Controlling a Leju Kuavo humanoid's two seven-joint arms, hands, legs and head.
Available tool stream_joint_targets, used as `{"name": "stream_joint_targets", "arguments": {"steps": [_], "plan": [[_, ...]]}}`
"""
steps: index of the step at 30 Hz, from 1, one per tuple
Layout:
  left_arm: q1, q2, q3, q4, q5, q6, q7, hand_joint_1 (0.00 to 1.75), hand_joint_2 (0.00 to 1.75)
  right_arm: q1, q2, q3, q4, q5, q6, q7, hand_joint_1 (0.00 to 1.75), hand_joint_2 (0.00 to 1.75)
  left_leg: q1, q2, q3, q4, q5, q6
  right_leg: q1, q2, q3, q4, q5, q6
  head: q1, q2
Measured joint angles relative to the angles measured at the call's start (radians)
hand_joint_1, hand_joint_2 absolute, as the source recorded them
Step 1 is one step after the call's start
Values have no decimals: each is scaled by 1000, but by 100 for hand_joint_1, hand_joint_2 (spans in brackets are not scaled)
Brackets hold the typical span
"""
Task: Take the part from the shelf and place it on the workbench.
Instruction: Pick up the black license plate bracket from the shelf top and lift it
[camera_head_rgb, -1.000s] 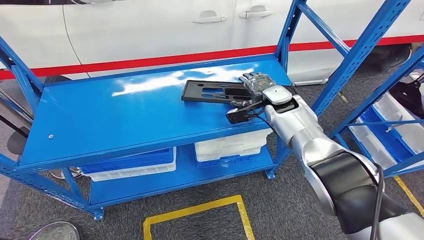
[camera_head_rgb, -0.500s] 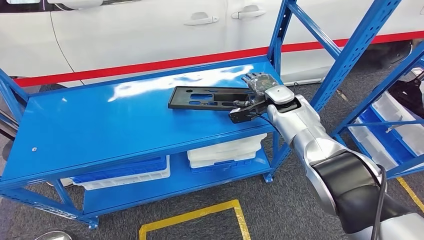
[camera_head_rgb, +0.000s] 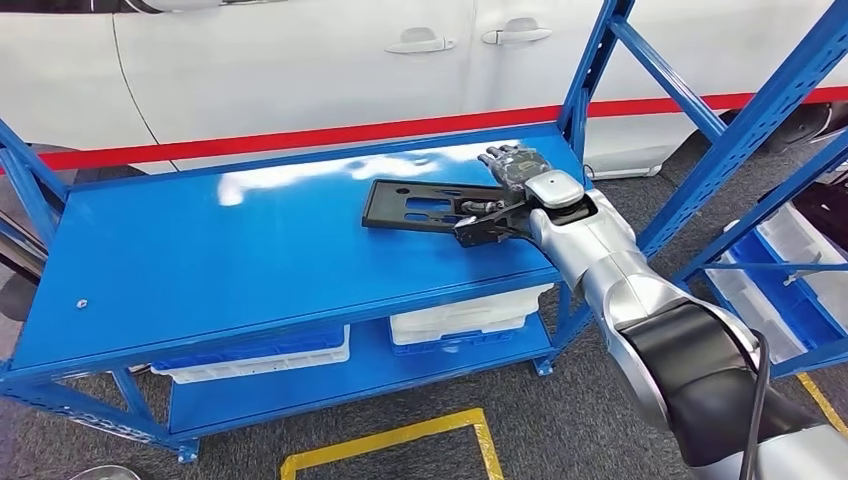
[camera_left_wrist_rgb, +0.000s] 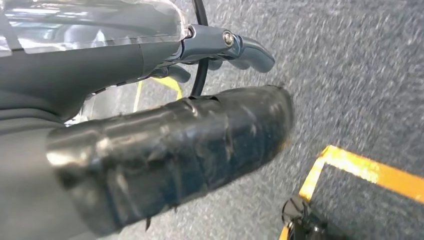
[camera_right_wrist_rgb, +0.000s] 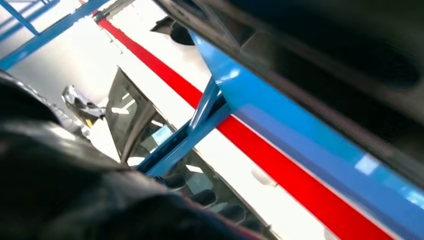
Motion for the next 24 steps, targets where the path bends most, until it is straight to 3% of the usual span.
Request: {"name": "stream_joint_targets", "arguments": {"steps": [2,3,5,7,12,24], "plan": [[-1,-3,0,0,0,-4,-1,0,0,-6,0,0,0,0,12,-3,0,0,-3,-1,8,1,-10,-6,8,0,42,-99,51,-15,0,0],[-1,-4,0,0,-1,-6,-2,0,0,-9,0,0,1,0,20,-6,0,0,-4,-1,8,4,-13,-8,10,0,54,-124,53,-20,-1,0],[-2,-4,0,0,-1,-8,-2,0,0,-11,1,0,1,0,30,-12,0,0,-6,0,5,6,-16,-10,10,0,61,-139,44,-17,0,0],[-3,-3,0,0,-2,-10,-1,0,0,-11,1,0,1,0,31,-18,0,0,-6,2,6,4,-17,-9,10,2,62,-142,39,-13,0,0],[-3,-2,0,0,-6,-12,6,0,0,-11,1,0,1,0,32,-19,0,0,-5,3,10,-2,-18,-13,12,3,62,-140,35,-19,0,0],[-2,-1,0,0,-14,-12,9,0,0,-11,1,0,1,0,33,-20,0,0,-5,3,11,-4,-15,-21,12,2,63,-139,37,-21,0,0]]}}
